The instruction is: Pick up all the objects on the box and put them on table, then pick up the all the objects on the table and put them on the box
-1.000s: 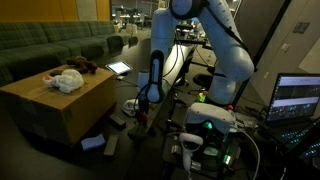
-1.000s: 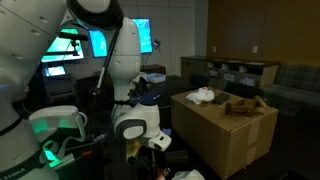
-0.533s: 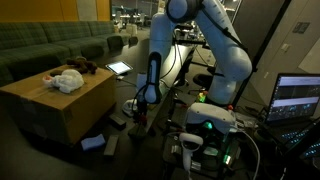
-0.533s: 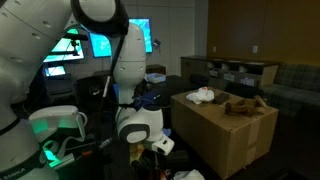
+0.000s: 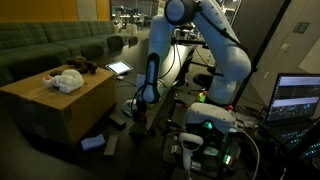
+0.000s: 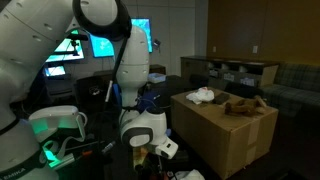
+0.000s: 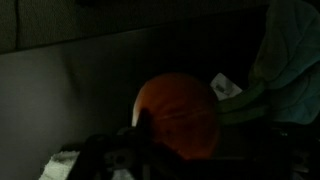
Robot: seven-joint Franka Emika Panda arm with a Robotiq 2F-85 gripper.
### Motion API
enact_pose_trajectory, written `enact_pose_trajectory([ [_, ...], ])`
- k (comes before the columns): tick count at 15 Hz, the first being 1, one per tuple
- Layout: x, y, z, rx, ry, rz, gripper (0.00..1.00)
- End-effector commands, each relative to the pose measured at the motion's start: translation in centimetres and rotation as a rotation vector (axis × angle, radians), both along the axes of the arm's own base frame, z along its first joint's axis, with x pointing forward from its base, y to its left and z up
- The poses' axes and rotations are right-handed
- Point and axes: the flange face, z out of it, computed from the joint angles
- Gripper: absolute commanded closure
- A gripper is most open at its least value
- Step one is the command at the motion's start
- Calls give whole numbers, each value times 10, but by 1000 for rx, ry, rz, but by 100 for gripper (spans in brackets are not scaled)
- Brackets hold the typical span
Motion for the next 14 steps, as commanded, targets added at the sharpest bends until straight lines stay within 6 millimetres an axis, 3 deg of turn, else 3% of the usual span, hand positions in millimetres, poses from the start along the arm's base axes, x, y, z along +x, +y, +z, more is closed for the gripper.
enact_pose_trajectory([
  [1, 1, 4, -3, -5, -7, 25, 39],
  [9, 0, 13, 8, -20, 3, 57, 98],
  [14, 10, 11, 37, -7, 42, 103, 98],
])
